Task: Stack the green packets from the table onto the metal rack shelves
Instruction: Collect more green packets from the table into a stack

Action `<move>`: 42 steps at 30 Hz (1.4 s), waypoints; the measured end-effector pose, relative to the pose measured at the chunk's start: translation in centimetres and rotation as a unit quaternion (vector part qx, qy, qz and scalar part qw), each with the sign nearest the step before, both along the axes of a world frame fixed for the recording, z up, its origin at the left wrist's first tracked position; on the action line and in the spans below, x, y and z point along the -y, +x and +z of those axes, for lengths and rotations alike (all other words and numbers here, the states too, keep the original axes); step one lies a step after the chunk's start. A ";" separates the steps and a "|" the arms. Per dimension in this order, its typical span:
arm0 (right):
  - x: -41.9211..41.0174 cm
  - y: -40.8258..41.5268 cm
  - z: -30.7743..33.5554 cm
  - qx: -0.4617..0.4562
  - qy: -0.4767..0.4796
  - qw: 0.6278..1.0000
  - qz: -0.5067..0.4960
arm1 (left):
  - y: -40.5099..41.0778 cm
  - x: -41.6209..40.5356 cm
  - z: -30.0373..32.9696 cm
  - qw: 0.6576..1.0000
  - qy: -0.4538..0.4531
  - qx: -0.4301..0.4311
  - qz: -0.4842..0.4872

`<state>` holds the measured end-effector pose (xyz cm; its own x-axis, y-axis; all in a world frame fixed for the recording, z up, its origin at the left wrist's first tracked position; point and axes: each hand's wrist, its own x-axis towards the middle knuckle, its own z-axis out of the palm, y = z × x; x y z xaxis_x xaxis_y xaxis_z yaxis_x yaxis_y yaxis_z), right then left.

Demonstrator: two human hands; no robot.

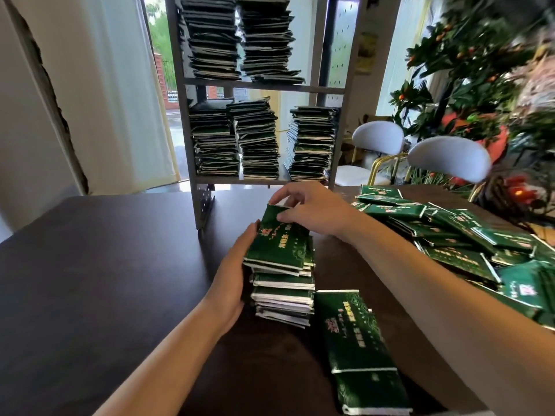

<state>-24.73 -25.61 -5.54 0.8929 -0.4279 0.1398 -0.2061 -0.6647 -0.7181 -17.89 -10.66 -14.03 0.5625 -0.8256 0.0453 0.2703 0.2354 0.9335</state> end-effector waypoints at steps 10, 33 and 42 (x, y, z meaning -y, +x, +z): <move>1.0 -9.2 -4.1 -0.083 -0.035 0.990 -0.111 | 0.3 0.2 -0.4 0.996 0.025 0.085 -0.005; -1.4 -12.1 -6.3 -0.106 0.092 0.981 -0.137 | -0.5 -0.1 0.1 0.995 0.045 0.094 -0.010; -0.4 -10.2 0.7 0.206 0.382 0.870 -0.233 | 3.5 3.2 -1.7 0.979 0.064 0.195 -0.011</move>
